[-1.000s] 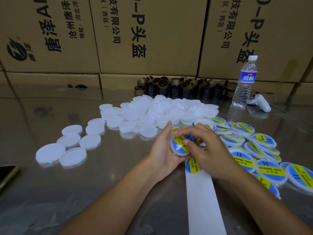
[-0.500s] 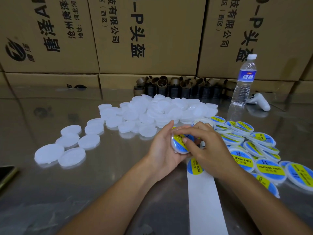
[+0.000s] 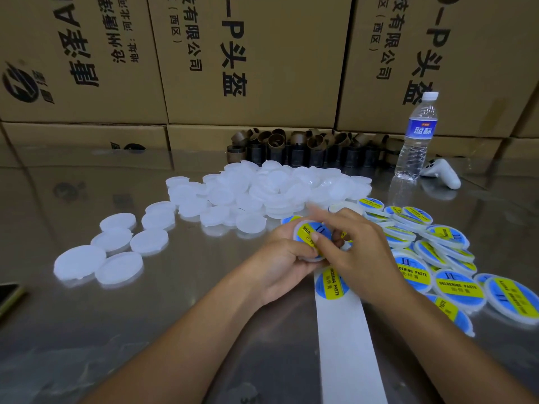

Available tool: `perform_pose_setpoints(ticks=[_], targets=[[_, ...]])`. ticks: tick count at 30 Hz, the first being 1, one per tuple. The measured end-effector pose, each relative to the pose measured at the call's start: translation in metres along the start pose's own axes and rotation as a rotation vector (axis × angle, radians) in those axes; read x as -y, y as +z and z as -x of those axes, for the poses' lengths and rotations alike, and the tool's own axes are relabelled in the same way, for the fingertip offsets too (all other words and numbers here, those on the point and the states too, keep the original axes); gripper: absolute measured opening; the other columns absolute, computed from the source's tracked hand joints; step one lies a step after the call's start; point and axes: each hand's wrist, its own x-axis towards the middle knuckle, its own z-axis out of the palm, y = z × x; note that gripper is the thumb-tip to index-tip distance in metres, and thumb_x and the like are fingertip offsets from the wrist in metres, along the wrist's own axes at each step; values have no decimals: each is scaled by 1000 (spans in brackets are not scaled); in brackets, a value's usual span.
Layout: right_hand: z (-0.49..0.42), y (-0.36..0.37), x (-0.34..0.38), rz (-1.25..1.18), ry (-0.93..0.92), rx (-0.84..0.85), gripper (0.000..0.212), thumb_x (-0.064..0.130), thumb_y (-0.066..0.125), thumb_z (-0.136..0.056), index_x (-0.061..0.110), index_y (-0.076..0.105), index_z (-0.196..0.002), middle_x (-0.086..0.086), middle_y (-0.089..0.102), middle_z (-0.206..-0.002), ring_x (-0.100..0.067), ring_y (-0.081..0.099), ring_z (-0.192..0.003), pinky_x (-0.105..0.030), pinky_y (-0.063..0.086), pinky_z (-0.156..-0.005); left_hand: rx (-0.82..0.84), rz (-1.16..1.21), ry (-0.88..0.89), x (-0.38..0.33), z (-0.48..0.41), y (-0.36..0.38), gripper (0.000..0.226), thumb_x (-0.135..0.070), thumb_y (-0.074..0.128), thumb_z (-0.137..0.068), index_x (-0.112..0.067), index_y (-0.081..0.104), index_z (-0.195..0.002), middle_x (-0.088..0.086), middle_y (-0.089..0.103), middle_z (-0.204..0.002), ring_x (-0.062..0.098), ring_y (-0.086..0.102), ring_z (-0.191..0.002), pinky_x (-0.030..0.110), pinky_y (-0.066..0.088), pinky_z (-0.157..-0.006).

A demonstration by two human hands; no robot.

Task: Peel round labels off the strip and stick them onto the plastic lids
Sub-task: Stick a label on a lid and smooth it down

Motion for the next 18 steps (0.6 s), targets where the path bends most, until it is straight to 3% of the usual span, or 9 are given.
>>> perform_pose_setpoints(ticks=[4,7,10,14,18], targets=[[-2,-2,-2,-147,96,-55,82,13,77,-74,56,34,-128,6,60,-70,-8,53,-59,-13,45,-58,-32,16,-6,3,-1,-1,45,26,31,-86,-4,58,-107,12,72,-93,22,71,-89,31,58,-82],[-2,-2,-3,-186,172,-125,87,13,80,-71,51,32,-133,9,56,-85,-8,59,-54,-13,48,-54,-71,14,-2,5,-3,-3,36,18,39,-91,-8,61,-103,8,74,-88,21,71,-87,32,59,-79],[-3,-5,-4,-262,255,-140,70,16,78,-74,37,43,-131,4,55,-90,-6,59,-54,-17,49,-52,-104,10,6,5,-2,-3,23,4,47,-95,-9,63,-103,13,72,-98,25,70,-93,38,58,-83],[-3,-4,-2,-320,272,-33,31,22,72,-80,35,58,-105,-10,62,-89,-16,64,-65,-27,55,-55,-112,35,38,3,-2,-3,21,-14,45,-99,-10,66,-99,10,74,-97,21,72,-90,34,60,-72],[-5,-3,-4,-306,258,-72,23,29,71,-80,34,59,-98,-3,64,-84,-14,64,-78,-23,52,-66,-113,-10,134,3,-2,-4,20,-22,53,-85,-14,66,-98,6,74,-97,17,70,-89,29,57,-79]])
